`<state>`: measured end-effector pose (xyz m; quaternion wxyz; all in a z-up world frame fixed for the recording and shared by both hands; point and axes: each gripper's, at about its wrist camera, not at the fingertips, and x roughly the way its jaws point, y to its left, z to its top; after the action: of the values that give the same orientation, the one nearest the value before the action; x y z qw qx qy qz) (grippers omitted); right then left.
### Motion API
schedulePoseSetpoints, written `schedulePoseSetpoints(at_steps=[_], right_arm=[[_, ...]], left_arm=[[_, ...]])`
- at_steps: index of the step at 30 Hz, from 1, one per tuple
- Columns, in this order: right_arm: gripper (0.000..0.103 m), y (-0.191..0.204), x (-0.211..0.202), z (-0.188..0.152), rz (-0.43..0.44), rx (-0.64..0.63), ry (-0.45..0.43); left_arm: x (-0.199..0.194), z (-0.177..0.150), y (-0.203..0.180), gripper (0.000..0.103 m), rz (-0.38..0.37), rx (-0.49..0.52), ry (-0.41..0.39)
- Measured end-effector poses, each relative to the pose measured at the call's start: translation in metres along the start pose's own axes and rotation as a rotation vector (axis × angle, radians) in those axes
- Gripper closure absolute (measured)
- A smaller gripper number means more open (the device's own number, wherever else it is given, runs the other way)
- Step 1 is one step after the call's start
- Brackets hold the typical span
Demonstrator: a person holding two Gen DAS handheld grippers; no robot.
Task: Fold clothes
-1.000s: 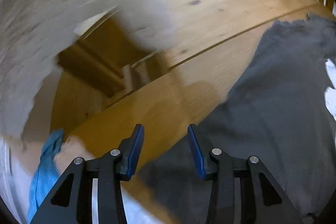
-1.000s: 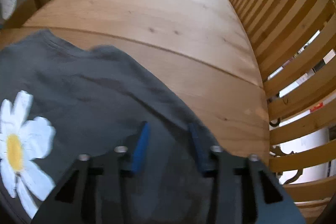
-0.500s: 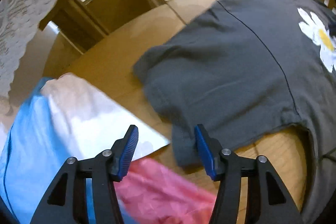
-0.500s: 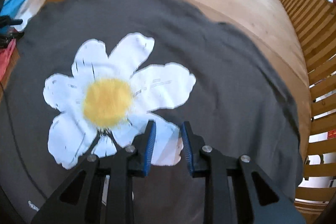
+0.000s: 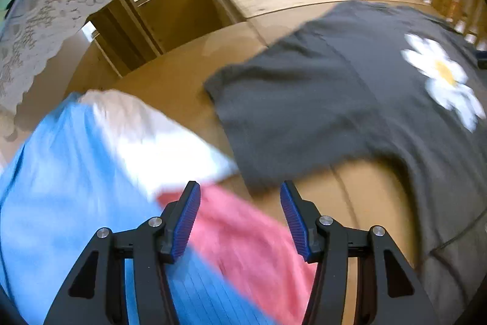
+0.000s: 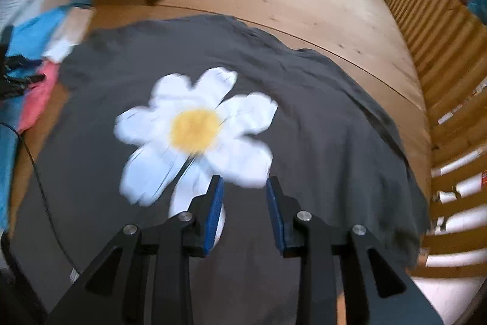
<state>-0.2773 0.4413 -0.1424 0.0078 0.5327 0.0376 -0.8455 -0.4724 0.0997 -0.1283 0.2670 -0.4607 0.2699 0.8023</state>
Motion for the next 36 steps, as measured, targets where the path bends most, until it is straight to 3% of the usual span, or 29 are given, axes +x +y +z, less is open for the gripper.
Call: schedulePoseSetpoints(at_steps=[5, 8, 11, 12, 18, 22, 25, 29, 32, 36], right_arm=[[0.072, -0.004, -0.043, -0.096, 0.06, 0.083, 0.011], [0.072, 0.007, -0.022, -0.141, 0.068, 0.088, 0.09], [0.072, 0.022, 0.0, -0.177, 0.046, 0.073, 0.161], [0.071, 0.026, 0.0, -0.18, 0.03, 0.064, 0.146], [0.066, 0.032, -0.002, -0.191, 0.001, 0.054, 0.157], [0.065, 0.029, -0.007, -0.201, -0.004, 0.032, 0.209], [0.065, 0.018, -0.016, -0.202, -0.001, 0.068, 0.191], [0.065, -0.01, -0.03, -0.183, -0.009, 0.172, 0.083], [0.065, -0.015, -0.028, -0.157, 0.009, 0.172, 0.074], [0.065, 0.009, -0.025, -0.109, 0.047, 0.084, 0.041]], left_arm=[[-0.061, -0.079, -0.058, 0.05, -0.095, 0.099, -0.033], [-0.091, -0.122, -0.102, 0.05, -0.182, 0.177, -0.03], [-0.096, -0.141, -0.145, 0.05, -0.231, 0.263, -0.018], [-0.095, -0.145, -0.157, 0.05, -0.235, 0.292, -0.013], [-0.078, -0.162, -0.193, 0.05, -0.23, 0.346, 0.073], [-0.075, -0.171, -0.184, 0.045, -0.237, 0.29, 0.091], [-0.075, -0.172, -0.179, 0.043, -0.232, 0.28, 0.102], [-0.075, -0.17, -0.175, 0.041, -0.22, 0.279, 0.113], [-0.077, -0.165, -0.171, 0.043, -0.203, 0.277, 0.107], [-0.088, -0.142, -0.142, 0.043, -0.188, 0.196, 0.049]])
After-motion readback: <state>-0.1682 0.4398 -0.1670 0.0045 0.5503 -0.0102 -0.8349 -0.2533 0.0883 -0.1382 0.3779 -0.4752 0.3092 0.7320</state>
